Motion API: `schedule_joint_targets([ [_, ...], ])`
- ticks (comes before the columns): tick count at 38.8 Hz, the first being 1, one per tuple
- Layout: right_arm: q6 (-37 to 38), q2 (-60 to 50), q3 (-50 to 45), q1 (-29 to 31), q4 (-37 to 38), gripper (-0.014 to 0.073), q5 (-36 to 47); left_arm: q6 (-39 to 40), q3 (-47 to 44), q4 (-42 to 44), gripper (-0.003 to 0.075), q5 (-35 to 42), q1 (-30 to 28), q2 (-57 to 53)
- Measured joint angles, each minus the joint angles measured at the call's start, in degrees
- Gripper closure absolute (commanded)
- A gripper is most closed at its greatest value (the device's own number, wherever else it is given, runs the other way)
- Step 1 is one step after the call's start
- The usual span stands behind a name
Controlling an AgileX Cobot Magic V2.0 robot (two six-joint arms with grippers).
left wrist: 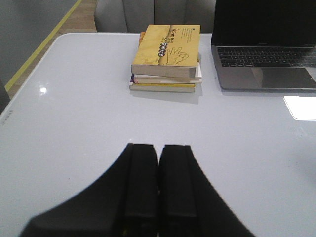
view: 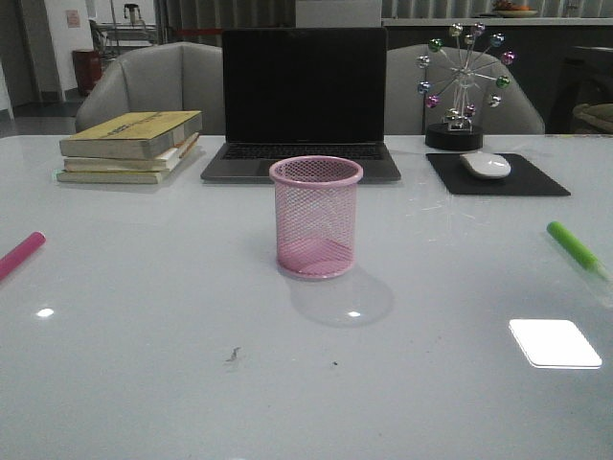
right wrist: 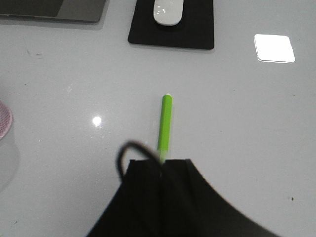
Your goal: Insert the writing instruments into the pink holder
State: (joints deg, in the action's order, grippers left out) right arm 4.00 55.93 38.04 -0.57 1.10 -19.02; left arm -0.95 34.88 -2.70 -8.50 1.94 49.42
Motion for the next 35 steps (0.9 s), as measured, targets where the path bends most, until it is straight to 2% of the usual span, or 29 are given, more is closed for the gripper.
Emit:
schedule_joint_targets([
  [3, 0.0, 0.0, 0.0, 0.0, 0.0, 0.0559, 0.0, 0.0, 0.0, 0.0, 0.0616, 0.7, 0.0, -0.4],
  [6, 0.0, 0.0, 0.0, 0.0, 0.0, 0.0529, -0.1, 0.0, 0.0, 0.0, 0.057, 1.0, 0.0, -0.5],
  [15, 0.1, 0.0, 0.0, 0.0, 0.0, 0.0346, -0.4, 0.0, 0.0, 0.0, 0.0349, -0.6, 0.0, -0.5],
  [18, 0.1, 0.0, 0.0, 0.0, 0.0, 0.0311, -0.5, 0.0, 0.0, 0.0, 0.0311, -0.9, 0.0, -0.5],
  [35, 0.1, 0.0, 0.0, 0.0, 0.5, 0.0306, -3.2, 0.0, 0.0, 0.0, 0.0297, -1.3, 0.0, -0.5],
])
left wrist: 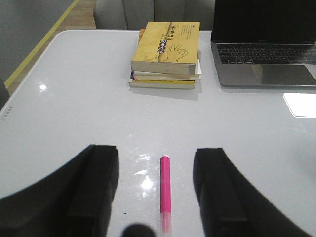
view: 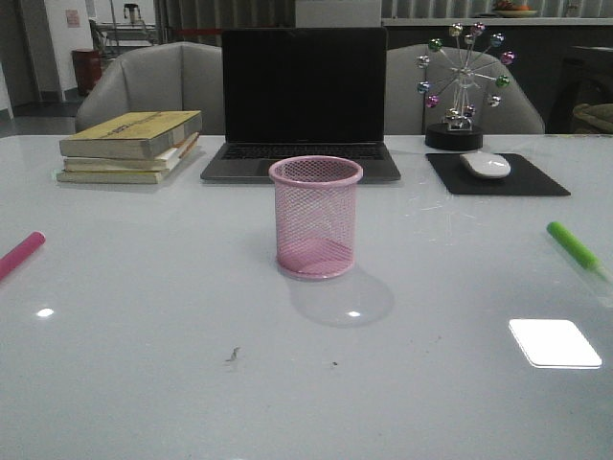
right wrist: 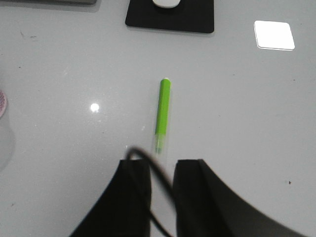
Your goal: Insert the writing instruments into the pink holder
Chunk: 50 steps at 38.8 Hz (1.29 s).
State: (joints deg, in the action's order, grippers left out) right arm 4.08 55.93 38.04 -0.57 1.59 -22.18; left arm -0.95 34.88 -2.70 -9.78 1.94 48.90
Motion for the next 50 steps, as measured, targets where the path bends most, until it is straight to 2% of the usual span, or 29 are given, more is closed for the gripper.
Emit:
schedule_joint_targets([
  [7, 0.0, 0.0, 0.0, 0.0, 0.0, 0.0306, -0.1, 0.0, 0.0, 0.0, 0.03, 0.0, 0.0, 0.0],
  [29, 0.0, 0.0, 0.0, 0.0, 0.0, 0.0291, -1.4, 0.0, 0.0, 0.0, 0.0391, -0.1, 0.0, 0.3],
  [34, 0.0, 0.1, 0.7, 0.0, 0.0, 0.0234, -1.6, 0.0, 0.0, 0.0, 0.0412, -0.1, 0.0, 1.7],
  [50, 0.0, 8.3, 6.8, 0.0, 0.0, 0.0231, -1.6, 0.0, 0.0, 0.0, 0.0502, 0.1, 0.0, 11.0],
])
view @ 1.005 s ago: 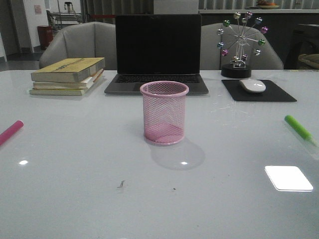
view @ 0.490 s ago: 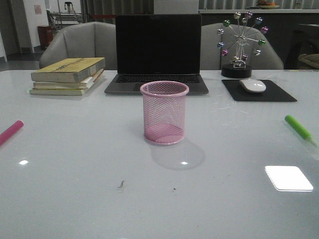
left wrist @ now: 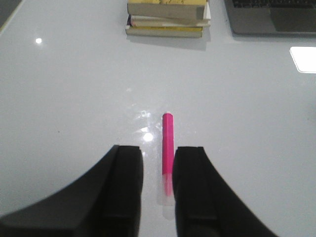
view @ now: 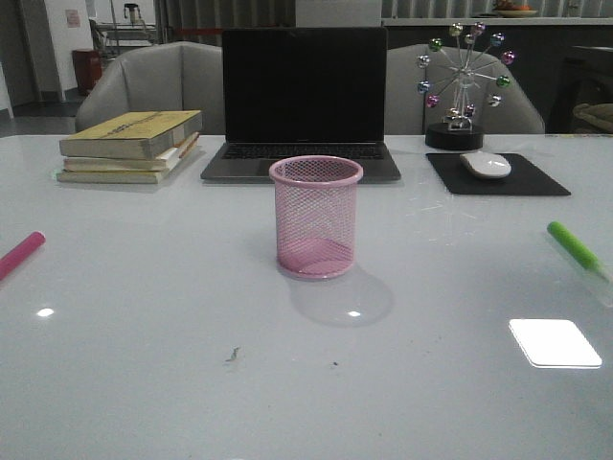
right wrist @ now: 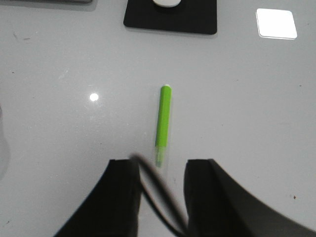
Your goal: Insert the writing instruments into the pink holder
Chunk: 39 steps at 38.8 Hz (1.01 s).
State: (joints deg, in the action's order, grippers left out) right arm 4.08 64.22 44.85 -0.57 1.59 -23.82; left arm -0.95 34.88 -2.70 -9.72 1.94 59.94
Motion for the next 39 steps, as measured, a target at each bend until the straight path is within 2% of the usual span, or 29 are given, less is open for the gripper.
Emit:
schedule_joint_targets([
  [10, 0.0, 5.1, 0.2, 0.0, 0.4, 0.0231, 2.8, 0.0, 0.0, 0.0, 0.063, 3.0, 0.0, 8.9],
  [20, 0.0, 12.7, 1.7, 0.0, 0.6, 0.0231, 4.5, 0.0, 0.0, 0.0, 0.0628, 5.5, 0.0, 9.4],
  [39, 0.0, 27.1, 12.7, 0.0, 0.6, 0.0231, 4.4, 0.0, 0.0, 0.0, 0.0628, 7.7, 0.0, 9.4],
])
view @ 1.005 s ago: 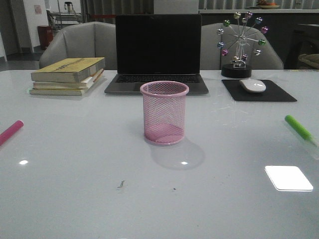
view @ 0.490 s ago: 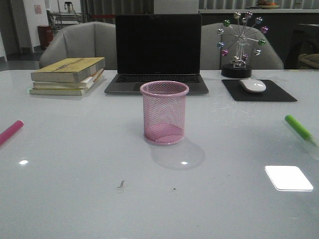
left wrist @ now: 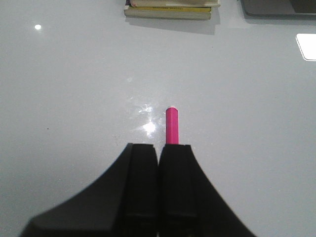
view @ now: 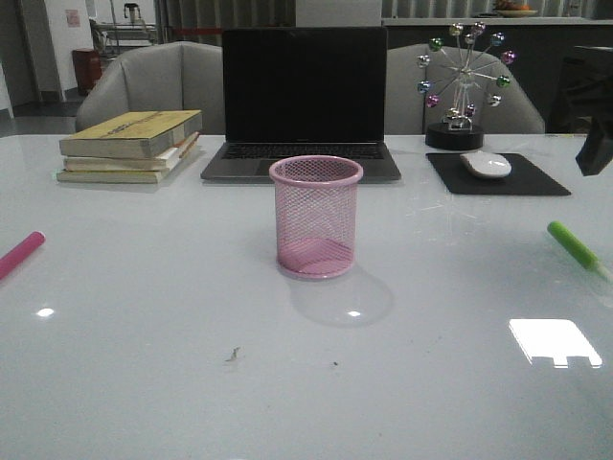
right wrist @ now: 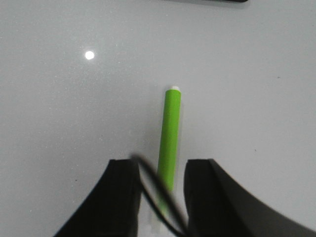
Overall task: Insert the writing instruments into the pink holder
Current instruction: 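Lower the right gripper onto the lime-green marker and close on it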
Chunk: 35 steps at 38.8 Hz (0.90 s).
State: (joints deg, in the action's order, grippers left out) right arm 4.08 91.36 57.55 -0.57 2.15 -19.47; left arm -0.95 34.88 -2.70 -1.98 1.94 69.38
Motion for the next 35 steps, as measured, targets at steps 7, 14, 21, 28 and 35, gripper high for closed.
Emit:
schedule_joint_targets([
  [7, 0.1, 5.7, 3.0, 0.0, 0.1, 0.0231, -0.6, 0.0, 0.0, 0.0, 0.0628, 0.0, 0.0, 0.0],
  [14, 0.1, 10.7, 4.5, 0.0, 0.1, 0.0231, -1.2, 0.0, 0.0, 0.0, 0.0628, 0.0, 0.0, 0.0],
  [21, 0.1, 13.0, 4.8, 0.0, 0.1, 0.0231, -1.4, 0.0, 0.0, 0.0, 0.0628, 0.0, 0.0, 0.0],
  [28, 0.1, 14.7, 5.1, 0.0, 0.1, 0.0231, 0.0, 0.0, 0.0, 0.0, 0.0628, 0.0, 0.0, 0.0],
  [35, 0.1, 15.9, 5.2, 0.0, 0.1, 0.0232, 0.2, 0.0, 0.0, 0.0, 0.0628, 0.0, 0.0, 0.0],
])
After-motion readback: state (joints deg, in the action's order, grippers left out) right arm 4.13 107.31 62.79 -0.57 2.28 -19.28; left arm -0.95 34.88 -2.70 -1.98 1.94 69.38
